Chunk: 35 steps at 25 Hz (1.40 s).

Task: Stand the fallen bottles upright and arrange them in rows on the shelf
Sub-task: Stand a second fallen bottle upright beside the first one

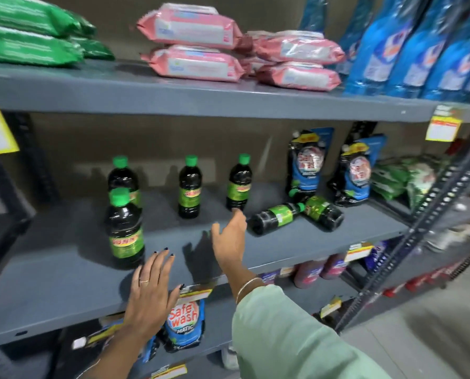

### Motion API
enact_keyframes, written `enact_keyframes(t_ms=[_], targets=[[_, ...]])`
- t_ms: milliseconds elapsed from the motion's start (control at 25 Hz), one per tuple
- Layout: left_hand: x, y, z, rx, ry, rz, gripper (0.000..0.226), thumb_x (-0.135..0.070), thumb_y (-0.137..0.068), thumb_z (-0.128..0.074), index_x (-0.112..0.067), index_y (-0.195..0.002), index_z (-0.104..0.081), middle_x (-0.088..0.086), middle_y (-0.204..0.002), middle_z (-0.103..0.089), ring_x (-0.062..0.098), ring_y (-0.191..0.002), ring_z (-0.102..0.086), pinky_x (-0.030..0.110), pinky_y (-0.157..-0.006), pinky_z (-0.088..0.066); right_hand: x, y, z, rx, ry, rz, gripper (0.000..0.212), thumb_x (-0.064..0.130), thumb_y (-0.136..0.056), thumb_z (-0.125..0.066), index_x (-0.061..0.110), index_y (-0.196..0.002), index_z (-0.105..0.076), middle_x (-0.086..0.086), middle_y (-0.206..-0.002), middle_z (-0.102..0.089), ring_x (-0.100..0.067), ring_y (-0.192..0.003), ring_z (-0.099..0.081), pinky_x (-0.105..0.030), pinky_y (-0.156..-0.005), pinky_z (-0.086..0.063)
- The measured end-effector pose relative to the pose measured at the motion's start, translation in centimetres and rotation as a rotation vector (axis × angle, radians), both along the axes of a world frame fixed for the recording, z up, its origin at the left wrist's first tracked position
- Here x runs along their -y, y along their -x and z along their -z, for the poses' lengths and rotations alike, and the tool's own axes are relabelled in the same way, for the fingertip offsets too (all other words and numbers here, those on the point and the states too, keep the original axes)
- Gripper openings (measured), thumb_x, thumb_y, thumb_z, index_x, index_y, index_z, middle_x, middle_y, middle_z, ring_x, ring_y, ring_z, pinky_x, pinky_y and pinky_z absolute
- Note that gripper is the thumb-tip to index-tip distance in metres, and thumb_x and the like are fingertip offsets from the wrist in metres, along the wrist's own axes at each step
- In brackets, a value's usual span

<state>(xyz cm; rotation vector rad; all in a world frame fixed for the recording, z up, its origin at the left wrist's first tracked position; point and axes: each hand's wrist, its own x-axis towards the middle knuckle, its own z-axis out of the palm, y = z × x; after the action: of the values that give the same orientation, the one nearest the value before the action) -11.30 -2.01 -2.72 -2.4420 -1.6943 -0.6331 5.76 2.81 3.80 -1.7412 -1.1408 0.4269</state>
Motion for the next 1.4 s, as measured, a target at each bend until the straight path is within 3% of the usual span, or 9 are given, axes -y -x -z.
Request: enact_keyframes(t_ms=[160,280,520,720,840,1000,1280,1400], targets=[[-2.5,-4.8,-0.6,-0.072,0.14,0.015,0.081,-0.059,-0.089,-0.003,-0.003,-0.122,-0.052,0.014,-0.13,-0.054,0.033,-0.119,-0.048,0.045,-0.086,-0.049,-1.8,-8.8,-1.1,-0.11,0.07,0.339,0.057,0.024,-0.085,-0.065,-0.007,-0.125,-0.039,-0.024,-0.129,-0.047,-0.039,-0.125,-0.043,-0.042,-0.104,-0.035],[-3.2,-6.6,-0.2,-0.117,0.257,-0.054,0.086,-0.062,-0.088,-0.003,-0.002,-0.115,-0.059,0.014,-0.124,-0.059,0.037,-0.111,-0.055,0.048,-0.078,-0.053,-2.9,-13.5,-1.2,-0.304,0.229,0.452,0.073,0.032,-0.083,-0.068,-0.008,-0.131,-0.031,-0.027,-0.137,-0.041,-0.04,-0.128,-0.041,-0.042,-0.105,-0.034],[-3.6,-7.4,0.6,-0.161,0.306,-0.158,0.089,-0.063,-0.087,-0.002,-0.002,-0.111,-0.063,0.013,-0.116,-0.064,0.037,-0.105,-0.059,0.049,-0.078,-0.052,-7.0,-17.4,0.1,-0.598,0.385,0.409,0.088,0.046,-0.079,-0.068,-0.01,-0.133,-0.026,-0.024,-0.143,-0.039,-0.036,-0.135,-0.037,-0.04,-0.107,-0.035],[-3.5,-7.6,0.1,-0.16,0.355,-0.174,0.084,-0.061,-0.089,-0.003,-0.006,-0.112,-0.063,0.009,-0.117,-0.064,0.033,-0.105,-0.06,0.047,-0.077,-0.052,-8.1,-18.6,2.6,-0.596,0.352,0.193,0.057,0.042,-0.082,-0.06,0.005,-0.125,-0.055,-0.016,-0.129,-0.059,-0.032,-0.117,-0.058,-0.036,-0.091,-0.049],[-3.5,-7.9,-0.2,-0.169,0.353,-0.171,0.083,-0.059,-0.089,-0.002,-0.008,-0.111,-0.064,0.007,-0.116,-0.065,0.031,-0.104,-0.061,0.045,-0.077,-0.053,-7.8,-18.4,2.0,-0.661,0.318,0.312,0.064,0.039,-0.077,-0.069,0.001,-0.125,-0.051,-0.02,-0.13,-0.055,-0.034,-0.117,-0.056,-0.036,-0.09,-0.048],[-3.0,-7.0,-0.5,-0.14,0.339,-0.189,0.082,-0.057,-0.09,-0.001,-0.008,-0.109,-0.065,0.006,-0.112,-0.067,0.024,-0.102,-0.063,0.043,-0.081,-0.052,-6.9,-15.5,-0.5,-0.538,0.23,0.45,0.083,0.022,-0.071,-0.08,-0.004,-0.132,-0.03,-0.025,-0.139,-0.036,-0.042,-0.128,-0.04,-0.047,-0.105,-0.037],[-0.4,-1.5,-0.1,-0.085,0.304,-0.243,0.079,-0.049,-0.093,0.001,-0.007,-0.111,-0.063,0.008,-0.114,-0.066,0.023,-0.105,-0.061,0.045,-0.085,-0.049,-3.9,-6.3,-1.6,-0.17,0.012,0.259,0.081,0.01,-0.068,-0.078,-0.003,-0.133,-0.031,-0.023,-0.131,-0.035,-0.04,-0.122,-0.034,-0.047,-0.092,-0.04],[0.5,0.5,0.4,-0.067,0.308,-0.248,0.08,-0.051,-0.093,0.001,-0.006,-0.112,-0.062,0.008,-0.115,-0.065,0.023,-0.106,-0.061,0.044,-0.086,-0.049,-3.1,-2.2,-1.3,-0.06,-0.026,0.191,0.078,0.011,-0.063,-0.08,-0.002,-0.126,-0.036,-0.022,-0.126,-0.039,-0.04,-0.12,-0.037,-0.047,-0.094,-0.041]])
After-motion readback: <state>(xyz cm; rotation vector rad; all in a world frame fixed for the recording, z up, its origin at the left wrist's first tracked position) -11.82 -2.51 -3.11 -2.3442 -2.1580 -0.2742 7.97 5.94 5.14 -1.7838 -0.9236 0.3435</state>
